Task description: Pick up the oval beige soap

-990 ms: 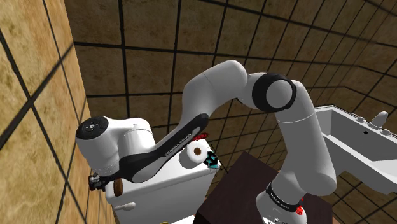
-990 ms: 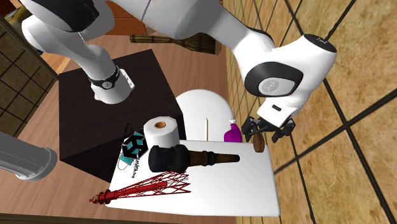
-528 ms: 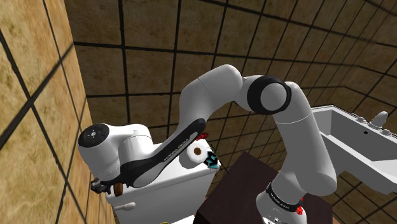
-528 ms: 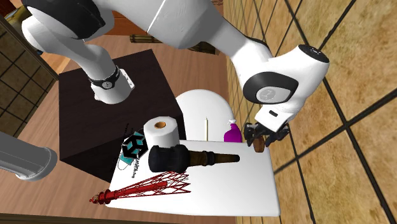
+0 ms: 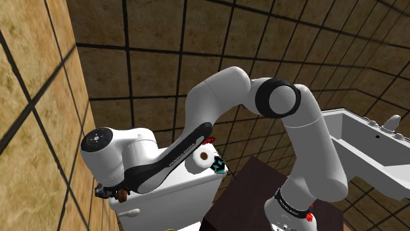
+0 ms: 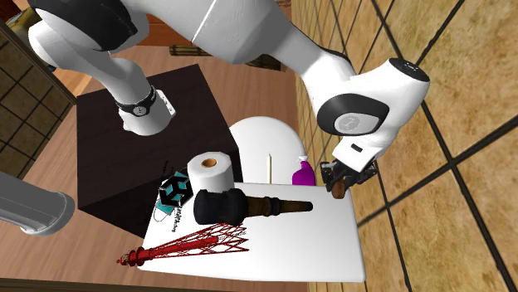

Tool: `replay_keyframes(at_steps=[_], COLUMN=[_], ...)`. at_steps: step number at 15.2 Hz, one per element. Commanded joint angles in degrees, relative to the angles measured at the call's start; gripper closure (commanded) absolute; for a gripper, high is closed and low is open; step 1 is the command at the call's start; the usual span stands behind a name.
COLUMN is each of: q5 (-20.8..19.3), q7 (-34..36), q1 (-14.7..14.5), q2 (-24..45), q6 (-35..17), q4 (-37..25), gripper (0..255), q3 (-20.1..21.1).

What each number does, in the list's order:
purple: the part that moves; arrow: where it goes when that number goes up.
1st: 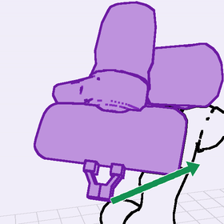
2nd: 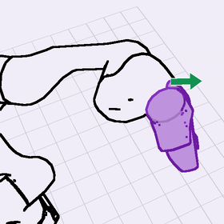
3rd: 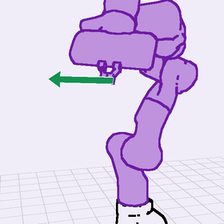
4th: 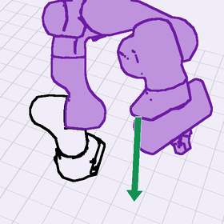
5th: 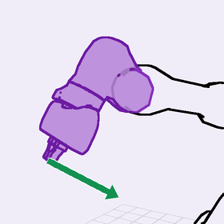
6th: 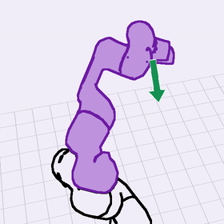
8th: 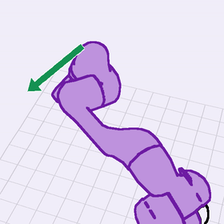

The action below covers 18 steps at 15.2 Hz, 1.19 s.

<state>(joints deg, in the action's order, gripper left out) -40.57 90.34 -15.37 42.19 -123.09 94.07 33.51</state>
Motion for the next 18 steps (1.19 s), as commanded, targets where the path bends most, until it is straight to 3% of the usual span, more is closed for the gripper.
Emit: replay_keyframes(at_steps=[1, 18], q5=[0.0, 4.7], q7=[0.0, -3.7], q1=[0.0, 2.0], q2=[0.0, -6.5], q6=[0.1, 7.0], q4=[-0.1, -1.3], gripper=[255, 255], q3=[0.0, 3.4])
